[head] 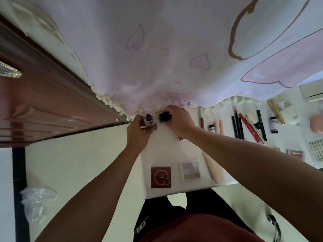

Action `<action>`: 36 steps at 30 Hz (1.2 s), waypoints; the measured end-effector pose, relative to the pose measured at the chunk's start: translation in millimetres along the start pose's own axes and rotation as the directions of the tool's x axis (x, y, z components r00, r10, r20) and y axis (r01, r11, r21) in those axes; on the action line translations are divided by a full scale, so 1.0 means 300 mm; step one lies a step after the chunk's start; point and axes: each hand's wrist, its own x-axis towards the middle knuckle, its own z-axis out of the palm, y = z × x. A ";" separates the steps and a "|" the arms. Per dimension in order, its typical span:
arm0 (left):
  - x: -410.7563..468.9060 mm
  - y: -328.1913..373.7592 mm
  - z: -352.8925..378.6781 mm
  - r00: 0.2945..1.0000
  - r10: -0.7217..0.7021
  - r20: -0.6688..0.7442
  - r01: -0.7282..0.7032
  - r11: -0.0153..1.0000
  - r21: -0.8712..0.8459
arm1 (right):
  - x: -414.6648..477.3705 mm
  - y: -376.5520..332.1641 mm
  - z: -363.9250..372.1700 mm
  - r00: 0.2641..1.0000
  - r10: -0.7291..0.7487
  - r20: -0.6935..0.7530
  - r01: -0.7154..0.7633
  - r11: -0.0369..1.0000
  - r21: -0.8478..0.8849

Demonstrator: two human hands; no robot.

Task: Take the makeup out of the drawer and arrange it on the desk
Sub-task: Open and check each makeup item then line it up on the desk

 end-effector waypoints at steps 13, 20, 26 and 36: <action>0.049 0.012 0.010 0.982 0.186 0.028 -0.188 0.972 0.143 | 0.009 0.047 -0.009 0.999 -0.036 0.025 0.041 0.958 -0.285; 0.007 -0.006 -0.019 0.996 0.080 0.035 -0.085 0.979 0.183 | -0.134 0.135 -0.028 0.992 0.102 -0.079 -0.120 0.954 -0.276; -0.077 -0.023 -0.053 1.000 0.010 0.023 -0.015 0.977 0.215 | -0.184 0.110 0.027 0.962 0.255 -0.101 -0.274 0.911 -0.309; -0.179 -0.050 -0.071 0.995 -0.057 0.085 0.041 0.983 0.179 | -0.220 0.135 -0.004 0.909 0.409 -0.084 -0.417 0.876 -0.243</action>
